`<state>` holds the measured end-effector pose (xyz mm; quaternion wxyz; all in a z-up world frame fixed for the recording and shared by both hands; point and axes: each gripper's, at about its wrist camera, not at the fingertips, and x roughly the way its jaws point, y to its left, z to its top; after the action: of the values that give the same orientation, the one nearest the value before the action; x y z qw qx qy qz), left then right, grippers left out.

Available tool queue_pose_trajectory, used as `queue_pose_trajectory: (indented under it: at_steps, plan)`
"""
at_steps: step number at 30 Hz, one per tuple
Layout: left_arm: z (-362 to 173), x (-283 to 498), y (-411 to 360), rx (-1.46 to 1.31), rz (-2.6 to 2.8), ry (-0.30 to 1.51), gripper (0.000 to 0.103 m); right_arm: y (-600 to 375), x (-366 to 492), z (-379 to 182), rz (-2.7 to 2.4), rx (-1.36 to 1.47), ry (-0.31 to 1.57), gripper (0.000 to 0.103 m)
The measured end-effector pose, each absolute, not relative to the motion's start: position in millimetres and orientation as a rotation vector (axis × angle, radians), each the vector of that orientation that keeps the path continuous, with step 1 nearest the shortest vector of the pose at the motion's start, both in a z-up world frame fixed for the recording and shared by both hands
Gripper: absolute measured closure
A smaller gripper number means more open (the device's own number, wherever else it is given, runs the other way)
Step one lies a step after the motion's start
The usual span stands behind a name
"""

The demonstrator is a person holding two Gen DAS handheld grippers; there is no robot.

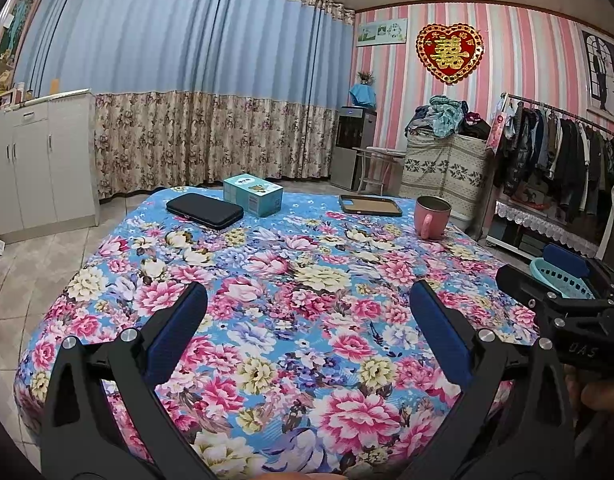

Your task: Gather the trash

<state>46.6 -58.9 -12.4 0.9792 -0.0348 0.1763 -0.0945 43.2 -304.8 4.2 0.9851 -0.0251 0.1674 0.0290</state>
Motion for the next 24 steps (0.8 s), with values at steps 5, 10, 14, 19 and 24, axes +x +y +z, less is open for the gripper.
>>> queue_pose_trajectory:
  at_steps: [5, 10, 14, 19, 24]
  plan:
    - [-12.7, 47.0, -57.2, -0.071, -0.185, 0.355, 0.005, -304.8, 43.2, 4.0, 0.059, -0.051, 0.337, 0.004]
    - [-12.6, 47.5, -56.3, -0.072, -0.181, 0.356, 0.005, -304.5, 43.2, 4.0, 0.059, -0.052, 0.336, 0.004]
    - [-12.7, 47.8, -56.0, -0.073, -0.182, 0.356, 0.005, -304.0, 43.3, 4.2, 0.059, -0.052, 0.337, 0.004]
    - [-12.7, 48.9, -55.0, -0.072, -0.177, 0.355, 0.005, -304.0, 43.2, 3.9, 0.06, -0.052, 0.337, 0.004]
    - [-12.9, 49.0, -54.8, -0.072, -0.178, 0.355, 0.005, -303.7, 43.2, 3.9, 0.059, -0.054, 0.337, 0.004]
